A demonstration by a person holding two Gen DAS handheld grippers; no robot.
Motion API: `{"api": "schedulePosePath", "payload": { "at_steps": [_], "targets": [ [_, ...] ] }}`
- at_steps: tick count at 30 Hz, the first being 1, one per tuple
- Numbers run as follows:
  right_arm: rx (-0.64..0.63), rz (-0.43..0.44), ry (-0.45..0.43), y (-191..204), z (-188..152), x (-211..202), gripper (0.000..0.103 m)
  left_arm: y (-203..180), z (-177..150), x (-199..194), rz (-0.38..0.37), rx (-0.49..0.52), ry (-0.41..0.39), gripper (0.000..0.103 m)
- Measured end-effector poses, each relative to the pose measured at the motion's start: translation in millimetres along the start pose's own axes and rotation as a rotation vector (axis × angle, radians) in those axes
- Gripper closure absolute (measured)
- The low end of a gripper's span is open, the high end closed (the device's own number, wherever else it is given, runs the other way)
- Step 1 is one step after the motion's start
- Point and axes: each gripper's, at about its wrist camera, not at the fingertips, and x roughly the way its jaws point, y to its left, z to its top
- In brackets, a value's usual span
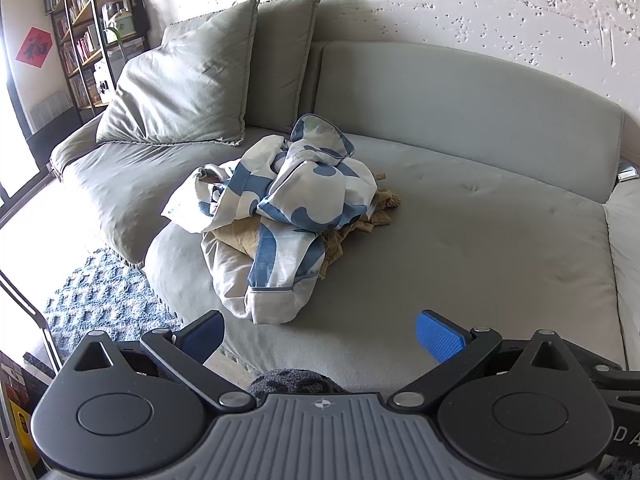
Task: Fold clothes
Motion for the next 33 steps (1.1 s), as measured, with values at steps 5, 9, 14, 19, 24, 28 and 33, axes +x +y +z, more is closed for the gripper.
{"api": "schedulePosePath", "payload": {
  "at_steps": [5,9,14,19,24,28,33],
  "targets": [
    [0.005,-0.003,-0.005,0,1,3,0.000,12,2,10,0.008,-0.024,0.000,0.001],
    [-0.011,0.003,-0.038,5,7,10,0.000,34,4,24,0.050,-0.076,-0.017,0.001],
    [-0.046,0.017,-0.094,15,18,23,0.000,68,11,37,0.096,-0.161,-0.092,0.001],
    [-0.010,0.125,-0.183,30,45,46,0.000,91,21,54,0.134,-0.166,-0.129,0.001],
    [0.102,0.338,-0.206,51,82,80,0.000,116,26,75,0.131,-0.221,-0.082,0.001],
    [0.001,0.348,-0.203,94,108,119,0.000,128,18,87,0.108,-0.231,-0.054,0.001],
    [-0.043,0.332,-0.116,142,135,173,0.011,138,9,87,0.072,-0.276,-0.063,0.002]
  ]
}}
